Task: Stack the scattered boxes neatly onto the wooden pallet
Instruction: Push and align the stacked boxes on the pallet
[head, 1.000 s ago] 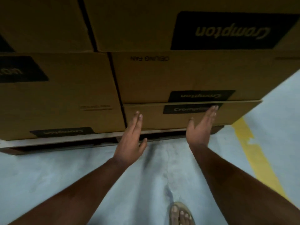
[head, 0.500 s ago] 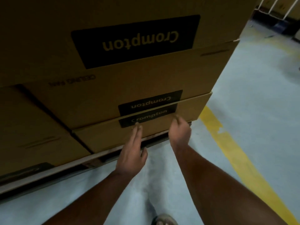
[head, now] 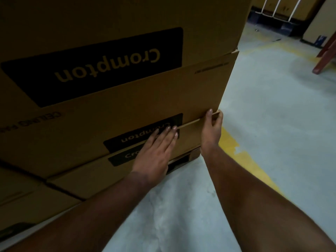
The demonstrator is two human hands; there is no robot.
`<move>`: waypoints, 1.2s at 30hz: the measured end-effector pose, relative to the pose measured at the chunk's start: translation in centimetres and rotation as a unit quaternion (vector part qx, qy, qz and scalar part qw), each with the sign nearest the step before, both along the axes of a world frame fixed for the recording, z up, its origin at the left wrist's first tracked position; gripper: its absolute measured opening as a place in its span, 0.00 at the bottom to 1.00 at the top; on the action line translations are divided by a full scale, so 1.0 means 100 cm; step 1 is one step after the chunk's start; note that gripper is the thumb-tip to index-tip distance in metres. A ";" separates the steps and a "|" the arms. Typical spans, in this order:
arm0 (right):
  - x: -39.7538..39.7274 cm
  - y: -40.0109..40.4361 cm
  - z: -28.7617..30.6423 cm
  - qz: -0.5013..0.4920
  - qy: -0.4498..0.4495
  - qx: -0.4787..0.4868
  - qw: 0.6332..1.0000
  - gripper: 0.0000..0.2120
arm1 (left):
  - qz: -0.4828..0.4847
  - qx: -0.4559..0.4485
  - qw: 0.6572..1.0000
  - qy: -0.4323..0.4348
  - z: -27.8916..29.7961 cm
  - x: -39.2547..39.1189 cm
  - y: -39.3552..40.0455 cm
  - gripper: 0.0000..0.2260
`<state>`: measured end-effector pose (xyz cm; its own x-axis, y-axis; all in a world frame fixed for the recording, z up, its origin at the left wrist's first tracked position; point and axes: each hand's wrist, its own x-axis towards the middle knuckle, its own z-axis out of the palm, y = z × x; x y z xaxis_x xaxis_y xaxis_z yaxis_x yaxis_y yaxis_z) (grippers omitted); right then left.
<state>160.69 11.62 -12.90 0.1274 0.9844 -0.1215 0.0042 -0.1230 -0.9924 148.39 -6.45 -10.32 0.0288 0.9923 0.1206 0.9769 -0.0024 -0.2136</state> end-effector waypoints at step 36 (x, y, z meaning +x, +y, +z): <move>-0.120 -0.213 0.049 0.183 -0.196 0.256 0.929 0.35 | 0.097 0.088 0.991 0.033 0.037 -0.087 -0.148 0.48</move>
<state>148.69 -9.71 -8.00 -0.2916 0.8865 0.3591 0.3260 0.4451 -0.8340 139.73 -21.29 -6.63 -0.1457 0.9439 0.2964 0.9392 0.2262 -0.2584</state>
